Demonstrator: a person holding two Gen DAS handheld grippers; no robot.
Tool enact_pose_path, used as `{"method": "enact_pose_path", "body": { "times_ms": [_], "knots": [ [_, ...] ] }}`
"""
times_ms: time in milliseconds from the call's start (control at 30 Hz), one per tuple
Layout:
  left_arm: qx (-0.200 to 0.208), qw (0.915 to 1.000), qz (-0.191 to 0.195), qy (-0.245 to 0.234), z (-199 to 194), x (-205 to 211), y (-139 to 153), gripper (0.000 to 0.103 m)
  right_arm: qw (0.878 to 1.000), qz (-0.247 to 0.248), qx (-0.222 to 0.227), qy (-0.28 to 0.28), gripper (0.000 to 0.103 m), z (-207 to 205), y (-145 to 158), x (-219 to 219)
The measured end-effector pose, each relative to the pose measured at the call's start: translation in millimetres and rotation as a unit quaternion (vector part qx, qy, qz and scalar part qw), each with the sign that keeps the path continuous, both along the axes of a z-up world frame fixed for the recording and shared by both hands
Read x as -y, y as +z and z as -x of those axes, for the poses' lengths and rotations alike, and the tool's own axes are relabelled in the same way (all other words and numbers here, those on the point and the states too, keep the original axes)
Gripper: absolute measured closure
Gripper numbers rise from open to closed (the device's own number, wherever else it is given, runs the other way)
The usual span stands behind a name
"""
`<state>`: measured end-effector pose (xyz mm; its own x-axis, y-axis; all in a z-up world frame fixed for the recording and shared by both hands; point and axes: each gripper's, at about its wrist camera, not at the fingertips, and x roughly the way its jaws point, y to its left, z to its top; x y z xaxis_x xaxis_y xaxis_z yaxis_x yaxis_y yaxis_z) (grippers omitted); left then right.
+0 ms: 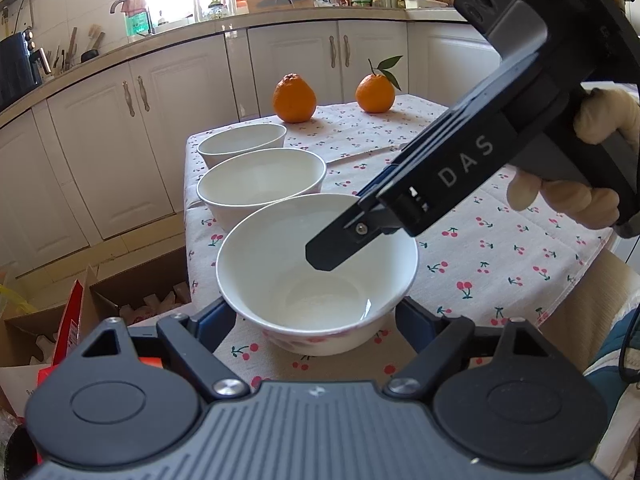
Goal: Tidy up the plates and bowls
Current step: 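Close the right gripper on the bowl rim and lift it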
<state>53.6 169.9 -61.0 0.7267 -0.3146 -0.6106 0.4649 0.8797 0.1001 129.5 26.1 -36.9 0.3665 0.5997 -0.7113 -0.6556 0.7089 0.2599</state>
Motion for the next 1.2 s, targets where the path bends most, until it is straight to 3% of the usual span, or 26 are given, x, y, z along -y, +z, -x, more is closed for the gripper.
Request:
{"method": "enact_pose_path", "body": {
  "times_ms": [367, 1200],
  "knots": [
    [0.008, 0.9996, -0.004, -0.025, 0, 28, 14, 0.017, 1.000, -0.008, 0.011, -0.012, 0.040, 8, 15, 34],
    [0.005, 0.9914, 0.009, -0.130, -29, 122, 14, 0.017, 0.992, 0.009, 0.027, -0.126, 0.037, 15, 18, 140]
  ]
}}
